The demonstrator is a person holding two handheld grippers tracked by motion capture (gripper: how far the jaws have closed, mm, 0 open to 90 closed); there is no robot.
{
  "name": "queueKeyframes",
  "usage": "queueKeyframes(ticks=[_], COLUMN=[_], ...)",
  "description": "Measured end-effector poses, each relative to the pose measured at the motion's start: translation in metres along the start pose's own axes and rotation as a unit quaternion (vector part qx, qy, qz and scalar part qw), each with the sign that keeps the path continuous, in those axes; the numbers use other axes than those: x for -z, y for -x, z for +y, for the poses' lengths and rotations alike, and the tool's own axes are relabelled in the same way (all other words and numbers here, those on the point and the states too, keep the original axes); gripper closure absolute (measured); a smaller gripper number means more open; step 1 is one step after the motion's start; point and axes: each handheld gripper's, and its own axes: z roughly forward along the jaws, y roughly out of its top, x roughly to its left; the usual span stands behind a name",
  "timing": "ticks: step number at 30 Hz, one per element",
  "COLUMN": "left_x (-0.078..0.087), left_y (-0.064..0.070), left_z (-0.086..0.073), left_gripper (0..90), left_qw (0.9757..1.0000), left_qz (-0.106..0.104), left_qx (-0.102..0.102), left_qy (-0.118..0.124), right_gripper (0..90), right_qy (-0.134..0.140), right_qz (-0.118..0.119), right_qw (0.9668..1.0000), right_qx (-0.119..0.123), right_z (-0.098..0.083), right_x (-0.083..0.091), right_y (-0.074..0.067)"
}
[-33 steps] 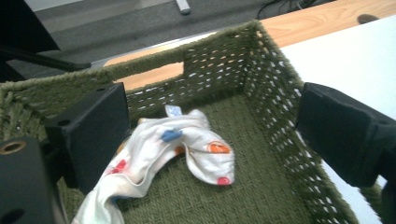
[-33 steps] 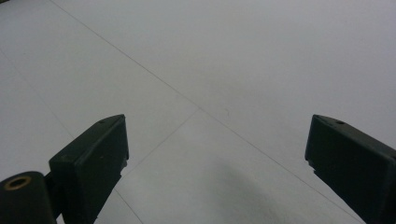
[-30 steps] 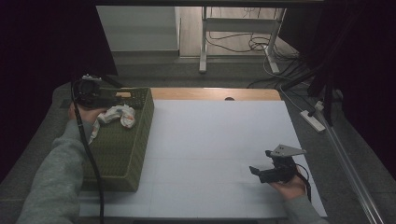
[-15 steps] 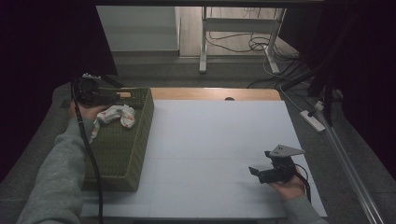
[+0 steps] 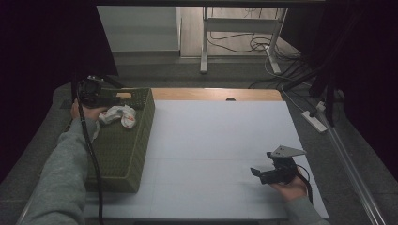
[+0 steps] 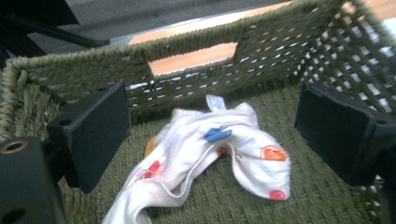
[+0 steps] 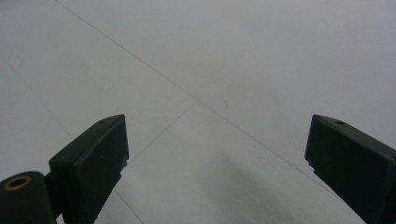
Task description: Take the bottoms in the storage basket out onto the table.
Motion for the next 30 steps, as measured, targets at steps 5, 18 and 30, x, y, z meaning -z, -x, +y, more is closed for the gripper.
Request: queueKeyframes(ticks=[5,18,30], left_x=[-0.009,-0.02,-0.034], left_y=[-0.003,-0.007,-0.013], left_z=[-0.003,-0.009,-0.02], left_gripper=[10.6,10.5,10.4], left_qw=[0.9999,0.9996,0.9988], left_qz=[0.0,0.007,0.01], left_qx=[0.008,0.006,0.013], left_qy=[-0.009,-0.025,-0.046], right_gripper=[6.4,6.4,6.4], right_qy=[-0.002,-0.004,-0.009], right_qz=[0.0,0.0,0.002], right_qw=[1.0,1.0,1.0], right_qx=[-0.001,-0.001,-0.002], right_z=[-0.001,-0.001,-0.002], right_x=[0.0,-0.001,-0.003], right_y=[0.0,0.0,0.0])
